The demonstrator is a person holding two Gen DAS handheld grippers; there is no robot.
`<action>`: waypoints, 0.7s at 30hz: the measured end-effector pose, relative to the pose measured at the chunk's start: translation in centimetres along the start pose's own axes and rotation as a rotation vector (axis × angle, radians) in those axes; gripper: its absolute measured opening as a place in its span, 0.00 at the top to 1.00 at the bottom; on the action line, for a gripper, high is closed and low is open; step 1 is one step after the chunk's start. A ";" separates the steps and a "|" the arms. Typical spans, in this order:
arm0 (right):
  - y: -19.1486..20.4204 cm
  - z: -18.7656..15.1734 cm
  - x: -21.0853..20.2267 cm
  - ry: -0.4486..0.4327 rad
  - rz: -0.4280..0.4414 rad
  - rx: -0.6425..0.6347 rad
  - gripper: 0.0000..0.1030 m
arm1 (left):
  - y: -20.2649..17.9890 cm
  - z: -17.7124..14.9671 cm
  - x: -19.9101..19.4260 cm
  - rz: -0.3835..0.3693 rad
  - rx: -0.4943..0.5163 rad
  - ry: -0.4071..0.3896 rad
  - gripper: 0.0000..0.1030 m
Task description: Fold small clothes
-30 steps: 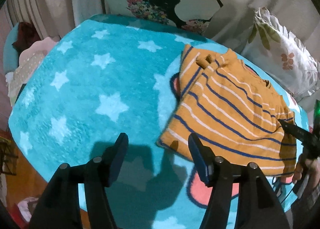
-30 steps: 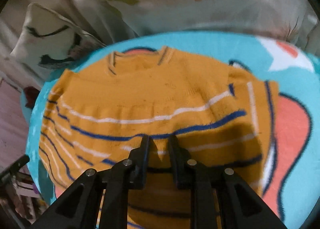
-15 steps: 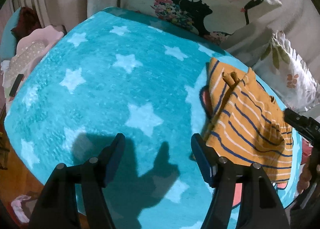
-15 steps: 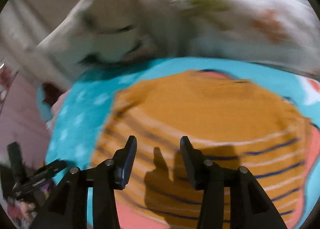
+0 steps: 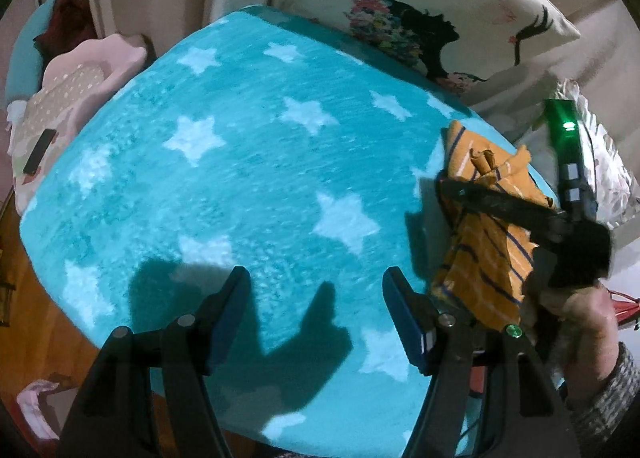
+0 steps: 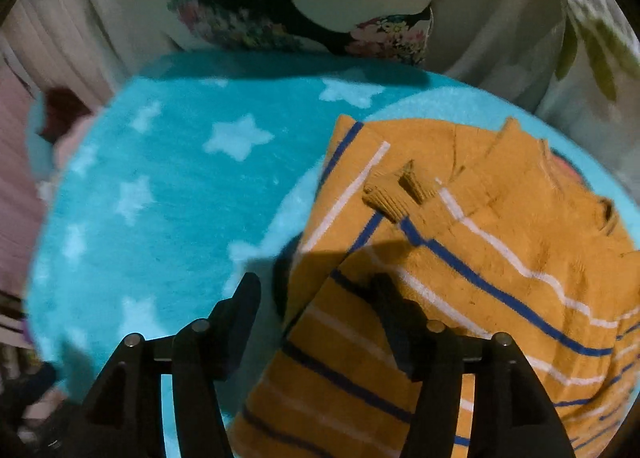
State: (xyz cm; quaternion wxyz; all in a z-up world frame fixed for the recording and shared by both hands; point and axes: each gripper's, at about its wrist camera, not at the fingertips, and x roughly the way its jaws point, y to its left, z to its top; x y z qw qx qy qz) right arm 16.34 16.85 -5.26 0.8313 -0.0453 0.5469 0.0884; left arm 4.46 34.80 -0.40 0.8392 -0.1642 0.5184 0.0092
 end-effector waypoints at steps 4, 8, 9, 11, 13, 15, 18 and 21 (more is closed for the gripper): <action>2.0 -0.8 0.7 -0.036 -0.163 -0.102 0.42 | 1.0 0.0 0.2 -0.001 -0.013 0.011 0.34; 1.9 -1.0 0.6 -0.052 -0.223 -0.107 0.65 | 1.5 -0.2 0.4 0.002 -0.020 0.023 0.34; 1.8 -1.0 0.5 -0.052 -0.221 -0.105 0.70 | 1.5 -0.2 0.4 0.003 -0.020 0.026 0.34; 1.1 -1.1 0.2 -0.056 -0.213 -0.105 0.79 | 1.5 -0.3 0.4 0.007 -0.017 0.028 0.34; 0.1 -1.1 -0.4 -0.052 -0.170 -0.082 0.85 | 1.1 -0.3 0.3 0.009 -0.014 0.029 0.34; -0.6 -0.1 -0.6 -0.049 -0.090 -0.030 0.86 | 0.5 -0.4 0.0 0.011 -0.007 0.026 0.34; -3.4 0.5 -2.8 -0.089 0.013 0.035 0.87 | -0.8 -0.6 -0.5 0.016 0.002 0.017 0.34; -6.9 0.5 -6.2 -0.156 0.085 0.085 0.87 | -2.6 -0.8 -1.2 0.017 0.021 0.006 0.34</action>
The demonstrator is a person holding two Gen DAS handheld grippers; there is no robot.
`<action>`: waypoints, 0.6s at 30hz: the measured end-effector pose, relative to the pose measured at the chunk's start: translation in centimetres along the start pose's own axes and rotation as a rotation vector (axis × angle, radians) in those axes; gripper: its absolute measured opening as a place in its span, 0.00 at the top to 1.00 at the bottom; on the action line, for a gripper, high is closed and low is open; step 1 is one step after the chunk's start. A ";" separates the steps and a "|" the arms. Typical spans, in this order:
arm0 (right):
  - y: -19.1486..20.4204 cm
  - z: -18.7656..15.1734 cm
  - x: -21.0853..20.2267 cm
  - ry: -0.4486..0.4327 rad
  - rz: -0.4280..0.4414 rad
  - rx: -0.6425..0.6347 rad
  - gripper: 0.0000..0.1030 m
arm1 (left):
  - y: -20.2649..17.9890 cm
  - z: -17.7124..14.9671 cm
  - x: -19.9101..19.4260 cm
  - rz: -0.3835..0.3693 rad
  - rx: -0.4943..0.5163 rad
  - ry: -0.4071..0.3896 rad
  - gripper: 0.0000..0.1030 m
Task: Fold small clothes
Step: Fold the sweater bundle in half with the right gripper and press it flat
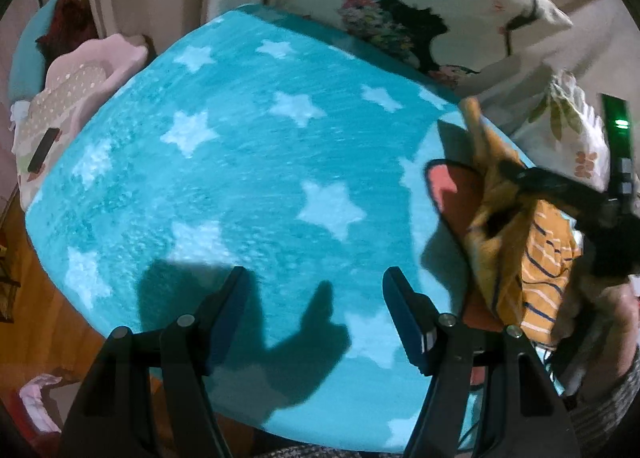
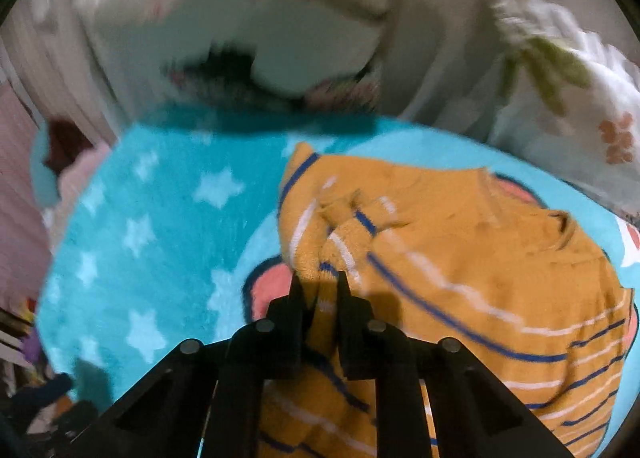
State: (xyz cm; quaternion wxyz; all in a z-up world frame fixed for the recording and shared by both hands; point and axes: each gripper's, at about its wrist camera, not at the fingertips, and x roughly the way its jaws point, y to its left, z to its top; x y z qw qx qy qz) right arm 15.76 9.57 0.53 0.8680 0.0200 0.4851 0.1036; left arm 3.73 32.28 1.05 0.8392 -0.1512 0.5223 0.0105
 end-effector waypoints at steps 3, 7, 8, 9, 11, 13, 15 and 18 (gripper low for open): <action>-4.9 -0.3 -4.0 -0.071 0.033 0.069 0.87 | -2.5 -0.3 -0.5 -0.001 0.027 -0.012 0.34; -14.7 -2.4 -9.2 -0.135 0.030 0.194 0.87 | -6.9 -1.0 -0.4 -0.031 0.079 -0.002 0.34; -17.4 -3.4 -10.1 -0.142 0.010 0.229 0.87 | -8.2 -1.4 -0.3 -0.042 0.095 0.004 0.34; -19.9 -4.5 -10.7 -0.141 -0.014 0.261 0.87 | -9.2 -1.7 -0.1 -0.049 0.108 0.010 0.34; -25.0 -6.7 -10.9 -0.116 -0.059 0.343 0.87 | -11.6 -2.7 0.8 -0.068 0.142 0.030 0.34; -29.4 -9.0 -10.2 -0.082 -0.058 0.422 0.87 | -14.1 -3.9 1.7 -0.083 0.183 0.049 0.34; -32.6 -11.1 -8.6 -0.033 -0.023 0.483 0.82 | -16.5 -4.8 2.5 -0.093 0.219 0.064 0.34; -35.6 -13.4 -9.3 -0.060 0.035 0.582 0.78 | -19.6 -6.0 3.4 -0.113 0.251 0.085 0.34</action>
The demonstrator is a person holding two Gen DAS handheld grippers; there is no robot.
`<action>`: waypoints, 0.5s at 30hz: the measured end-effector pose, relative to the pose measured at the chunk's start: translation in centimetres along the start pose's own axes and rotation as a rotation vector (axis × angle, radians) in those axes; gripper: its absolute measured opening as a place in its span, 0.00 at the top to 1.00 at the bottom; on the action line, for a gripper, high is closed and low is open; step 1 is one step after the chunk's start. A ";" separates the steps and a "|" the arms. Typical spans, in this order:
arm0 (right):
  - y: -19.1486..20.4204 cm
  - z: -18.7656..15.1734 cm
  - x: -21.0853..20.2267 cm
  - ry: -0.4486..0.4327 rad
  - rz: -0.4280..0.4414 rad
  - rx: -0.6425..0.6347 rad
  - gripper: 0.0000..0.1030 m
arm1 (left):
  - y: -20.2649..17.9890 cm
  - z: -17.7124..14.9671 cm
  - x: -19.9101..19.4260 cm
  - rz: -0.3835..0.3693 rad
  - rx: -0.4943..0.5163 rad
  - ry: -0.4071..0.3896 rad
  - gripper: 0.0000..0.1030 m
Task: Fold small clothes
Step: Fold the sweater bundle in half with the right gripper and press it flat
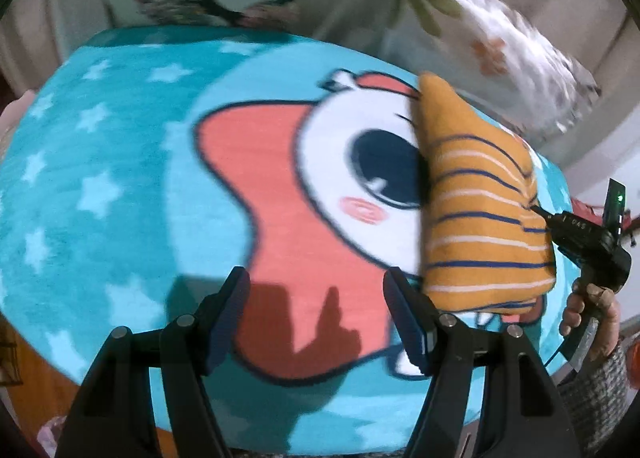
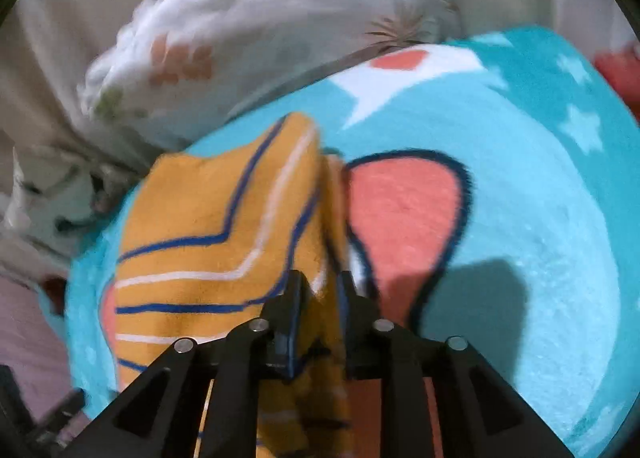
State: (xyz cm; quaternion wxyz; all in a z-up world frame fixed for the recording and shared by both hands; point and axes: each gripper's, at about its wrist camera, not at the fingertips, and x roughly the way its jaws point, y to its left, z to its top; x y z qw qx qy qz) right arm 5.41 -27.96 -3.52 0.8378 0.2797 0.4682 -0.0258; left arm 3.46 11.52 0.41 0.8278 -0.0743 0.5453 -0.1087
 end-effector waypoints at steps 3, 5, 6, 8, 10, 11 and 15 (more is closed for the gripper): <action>-1.5 0.3 -2.8 -0.051 0.046 0.036 0.78 | -2.6 -0.2 0.8 0.003 0.037 0.006 0.34; -1.6 0.4 -4.7 -0.081 0.096 0.038 0.78 | -3.9 -0.3 1.2 0.008 0.056 0.007 0.34; -1.5 0.5 -5.4 -0.084 0.131 0.033 0.78 | -4.5 -0.4 1.4 0.009 0.060 0.009 0.34; 0.2 0.5 -6.1 -0.081 0.193 -0.017 0.78 | -5.3 -0.4 1.8 0.009 0.062 0.018 0.34; 1.9 0.6 -5.6 -0.057 0.240 -0.045 0.78 | -6.2 -0.4 2.3 0.008 0.071 0.027 0.34; 2.8 0.4 -5.1 -0.042 0.267 -0.069 0.78 | -6.8 -0.4 2.5 0.009 0.078 0.029 0.34; 4.3 1.1 -1.8 0.003 0.274 -0.084 0.78 | -8.8 0.2 3.1 0.012 0.106 0.025 0.34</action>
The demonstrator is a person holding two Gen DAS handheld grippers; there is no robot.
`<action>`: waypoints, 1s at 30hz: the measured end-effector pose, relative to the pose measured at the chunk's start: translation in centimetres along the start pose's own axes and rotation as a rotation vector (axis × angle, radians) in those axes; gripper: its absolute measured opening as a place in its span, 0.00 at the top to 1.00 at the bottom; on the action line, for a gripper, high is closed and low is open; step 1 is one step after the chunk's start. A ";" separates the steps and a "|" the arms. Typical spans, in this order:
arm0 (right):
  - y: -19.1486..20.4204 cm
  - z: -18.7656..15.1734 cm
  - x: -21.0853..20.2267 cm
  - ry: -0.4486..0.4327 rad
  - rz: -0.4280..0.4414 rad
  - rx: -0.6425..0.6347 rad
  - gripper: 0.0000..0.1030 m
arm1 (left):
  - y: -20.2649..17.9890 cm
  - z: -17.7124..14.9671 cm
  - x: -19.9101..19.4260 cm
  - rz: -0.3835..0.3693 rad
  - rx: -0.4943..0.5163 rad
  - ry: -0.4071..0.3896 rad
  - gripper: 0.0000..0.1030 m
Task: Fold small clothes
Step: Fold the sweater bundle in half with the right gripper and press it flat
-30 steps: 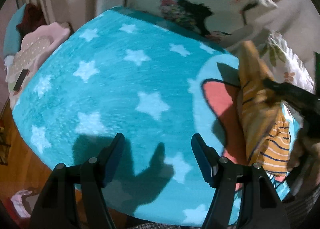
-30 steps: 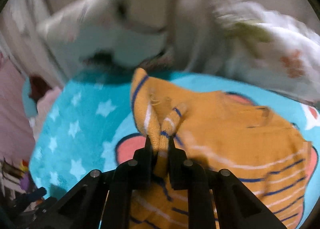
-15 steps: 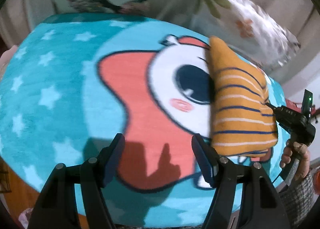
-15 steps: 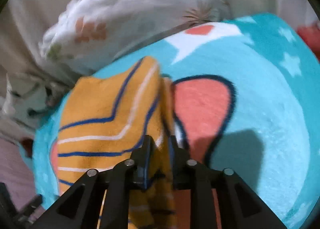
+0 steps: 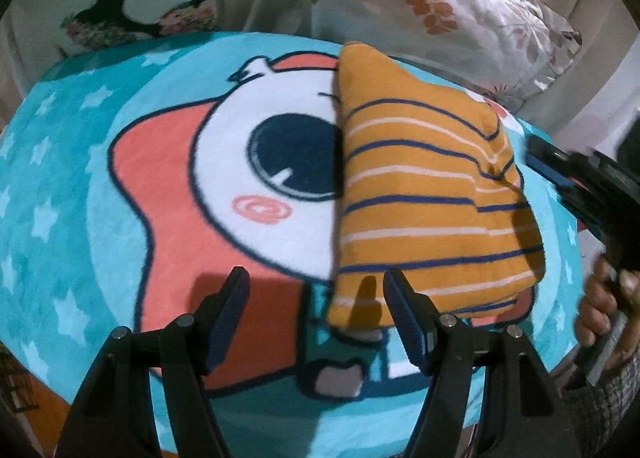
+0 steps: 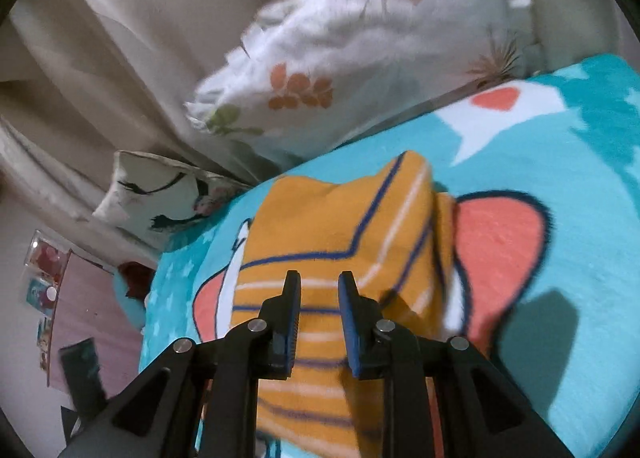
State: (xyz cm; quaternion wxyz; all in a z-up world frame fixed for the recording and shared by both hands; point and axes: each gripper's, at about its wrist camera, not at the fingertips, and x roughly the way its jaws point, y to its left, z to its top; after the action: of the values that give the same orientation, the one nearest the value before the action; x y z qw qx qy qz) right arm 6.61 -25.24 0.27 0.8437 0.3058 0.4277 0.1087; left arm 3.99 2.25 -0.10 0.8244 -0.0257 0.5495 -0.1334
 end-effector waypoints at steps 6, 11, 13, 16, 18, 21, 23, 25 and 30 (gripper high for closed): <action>-0.7 2.8 6.8 0.086 -0.270 -0.079 0.83 | -2.3 1.1 0.2 -0.007 0.012 -0.009 0.34; -3.6 3.2 6.2 0.092 -0.367 -0.039 0.86 | -2.2 0.8 0.4 0.016 0.024 -0.002 0.34; -3.3 3.1 4.7 0.070 -0.342 -0.045 0.84 | -1.7 0.8 0.7 0.021 0.015 0.005 0.34; -1.4 2.4 1.4 0.007 -0.264 -0.083 0.79 | -0.9 1.2 1.5 0.025 -0.012 0.017 0.34; -0.4 1.4 0.0 -0.013 -0.184 -0.103 0.79 | -0.9 1.7 1.9 0.015 -0.030 0.022 0.34; 0.6 -1.2 0.1 0.027 -0.105 -0.138 0.80 | -1.9 2.4 2.4 0.001 -0.023 0.009 0.34; -0.1 -3.0 1.2 0.075 -0.144 -0.142 0.80 | -2.8 2.6 2.9 -0.010 -0.005 -0.002 0.33; -1.9 -4.5 2.0 0.114 -0.191 -0.097 0.80 | -3.7 2.7 3.9 -0.013 0.020 0.003 0.25; -3.6 -4.8 1.2 0.090 -0.133 0.009 0.79 | -4.7 2.1 6.8 -0.035 0.061 0.117 0.22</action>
State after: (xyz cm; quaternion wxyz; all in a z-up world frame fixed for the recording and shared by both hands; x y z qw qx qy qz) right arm 3.30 -25.53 -4.87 0.8277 0.2752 0.4848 0.0642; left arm 7.48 -4.24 -4.51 0.7888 -0.0026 0.5918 -0.1658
